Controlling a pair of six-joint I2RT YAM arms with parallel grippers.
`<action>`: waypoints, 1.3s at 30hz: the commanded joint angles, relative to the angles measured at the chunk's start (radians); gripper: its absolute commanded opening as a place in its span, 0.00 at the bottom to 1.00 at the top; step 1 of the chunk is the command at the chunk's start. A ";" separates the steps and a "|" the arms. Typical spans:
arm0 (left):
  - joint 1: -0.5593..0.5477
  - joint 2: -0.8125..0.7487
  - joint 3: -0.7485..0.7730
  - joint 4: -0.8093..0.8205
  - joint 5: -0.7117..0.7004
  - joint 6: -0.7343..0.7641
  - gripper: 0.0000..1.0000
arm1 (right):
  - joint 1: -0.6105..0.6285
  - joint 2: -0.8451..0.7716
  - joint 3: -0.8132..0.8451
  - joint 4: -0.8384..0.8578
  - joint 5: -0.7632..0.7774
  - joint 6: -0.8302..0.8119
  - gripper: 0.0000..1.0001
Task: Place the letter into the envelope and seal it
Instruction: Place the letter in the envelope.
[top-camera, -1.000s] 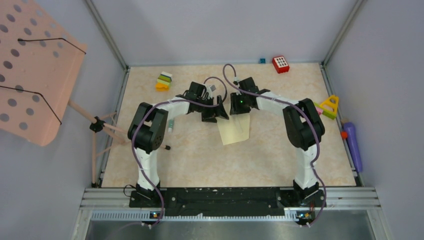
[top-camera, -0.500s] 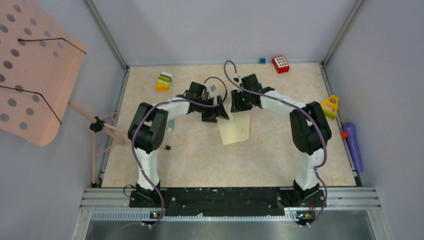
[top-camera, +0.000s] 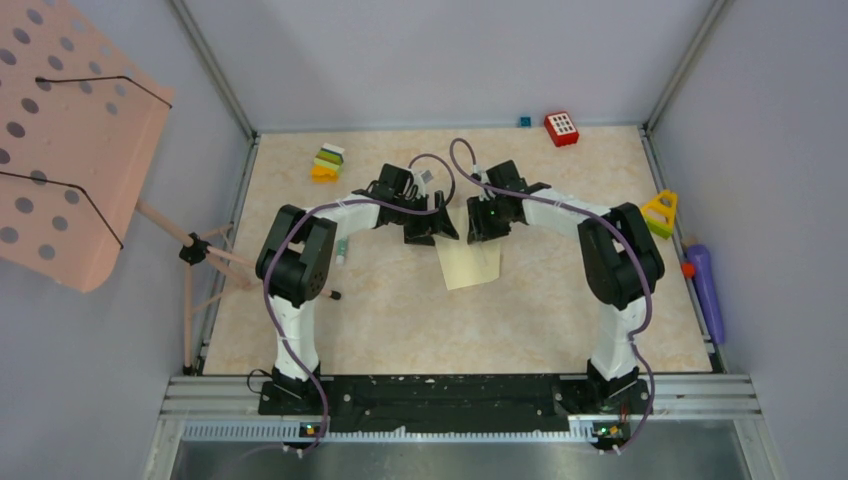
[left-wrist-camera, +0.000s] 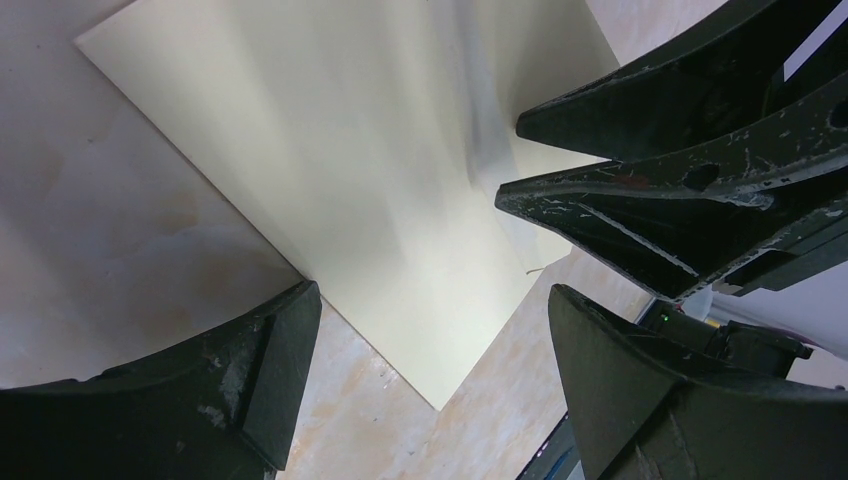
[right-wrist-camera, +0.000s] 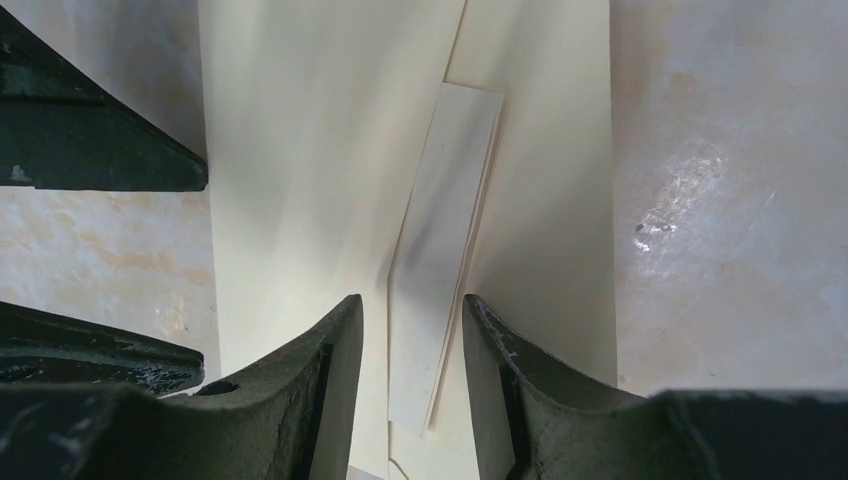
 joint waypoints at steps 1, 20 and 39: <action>-0.008 -0.016 0.001 0.018 0.009 -0.005 0.89 | -0.006 0.010 -0.006 0.015 -0.045 0.008 0.41; 0.027 -0.050 0.021 0.001 0.009 0.038 0.91 | -0.061 -0.155 0.050 -0.040 -0.088 -0.061 0.42; 0.177 -0.268 0.279 -0.550 -0.332 0.638 0.98 | -0.180 -0.616 -0.239 0.122 -0.483 -0.203 0.55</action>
